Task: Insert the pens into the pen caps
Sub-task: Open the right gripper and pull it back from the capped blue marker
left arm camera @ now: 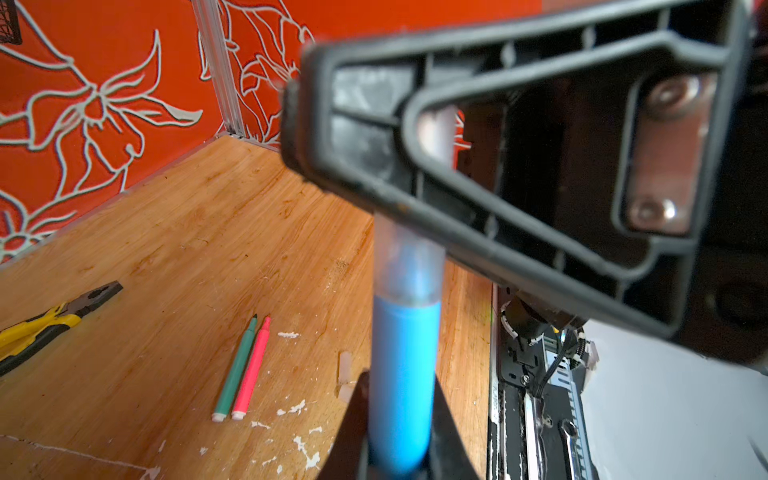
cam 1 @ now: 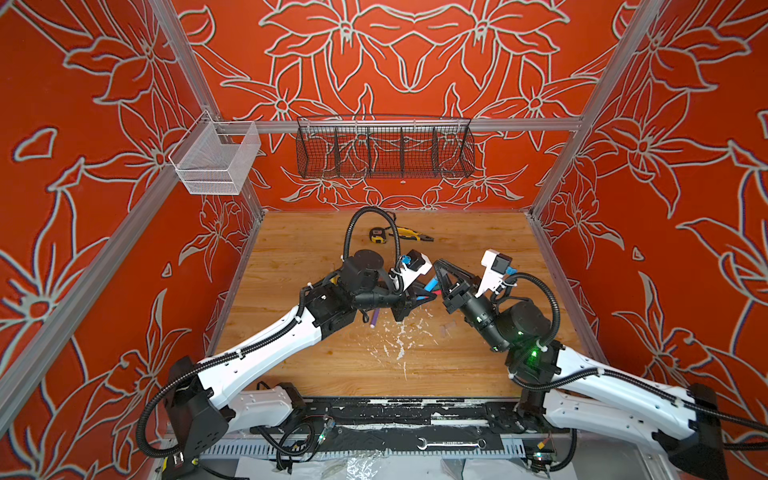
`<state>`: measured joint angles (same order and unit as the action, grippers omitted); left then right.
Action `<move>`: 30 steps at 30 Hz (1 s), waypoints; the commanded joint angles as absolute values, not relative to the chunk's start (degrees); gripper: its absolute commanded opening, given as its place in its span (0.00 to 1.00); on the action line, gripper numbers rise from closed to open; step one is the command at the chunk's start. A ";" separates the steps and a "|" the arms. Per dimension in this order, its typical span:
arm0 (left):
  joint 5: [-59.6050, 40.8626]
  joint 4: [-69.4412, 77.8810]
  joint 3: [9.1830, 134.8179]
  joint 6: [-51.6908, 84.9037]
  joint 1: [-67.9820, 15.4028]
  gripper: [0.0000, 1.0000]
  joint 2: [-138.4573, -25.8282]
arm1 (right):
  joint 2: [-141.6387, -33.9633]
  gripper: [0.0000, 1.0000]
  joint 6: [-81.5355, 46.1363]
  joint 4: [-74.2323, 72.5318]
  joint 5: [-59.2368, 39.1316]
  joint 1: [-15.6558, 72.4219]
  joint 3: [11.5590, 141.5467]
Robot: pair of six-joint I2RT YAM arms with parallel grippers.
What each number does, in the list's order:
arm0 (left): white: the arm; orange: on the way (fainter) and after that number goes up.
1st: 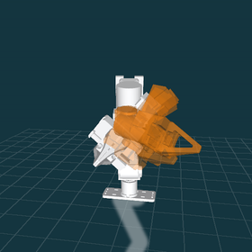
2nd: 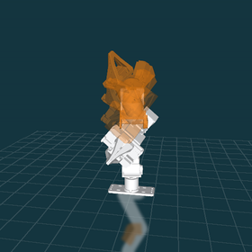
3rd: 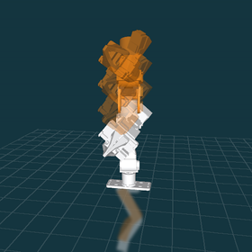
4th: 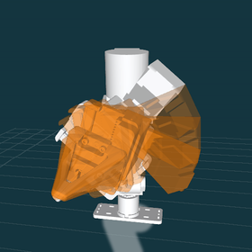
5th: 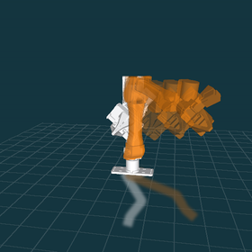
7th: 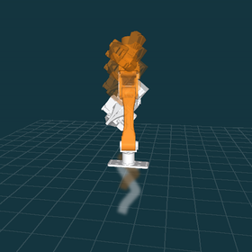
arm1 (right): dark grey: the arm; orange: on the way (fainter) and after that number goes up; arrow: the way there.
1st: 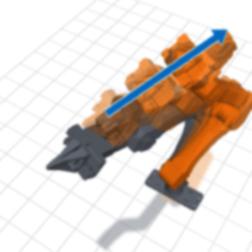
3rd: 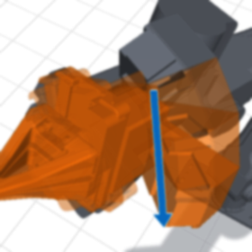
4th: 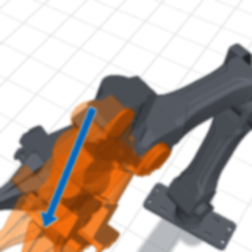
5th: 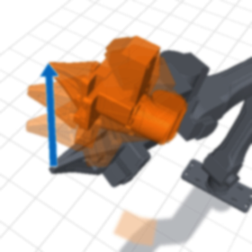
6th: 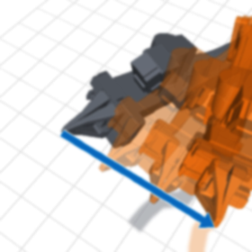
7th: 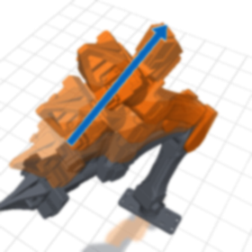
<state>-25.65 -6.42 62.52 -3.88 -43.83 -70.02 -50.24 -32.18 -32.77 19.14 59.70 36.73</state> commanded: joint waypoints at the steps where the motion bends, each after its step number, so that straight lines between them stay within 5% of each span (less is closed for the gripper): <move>1: -8.18 19.08 69.78 0.62 -38.70 0.00 -70.46 | -52.41 0.00 -34.63 -19.97 3.23 67.60 32.55; 11: -12.28 16.41 65.82 2.39 -36.04 0.00 -66.18 | -45.33 0.00 -32.06 -14.41 9.90 68.06 31.33; 18: -14.20 6.14 50.60 5.79 -36.08 0.00 -57.40 | -37.40 0.44 -28.03 0.27 23.73 67.99 34.51; 24: 2.96 -6.08 39.18 16.66 -36.04 0.00 -48.43 | -32.43 0.62 -19.34 8.74 39.72 67.85 36.83; 30: 6.15 -7.00 30.75 22.53 -36.04 0.00 -48.42 | -28.51 0.76 -8.09 4.56 55.58 63.69 31.19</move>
<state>1.26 -5.28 32.12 17.19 -36.01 -47.79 -29.85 -15.84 5.10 44.66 65.78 33.95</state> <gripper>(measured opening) 0.140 0.757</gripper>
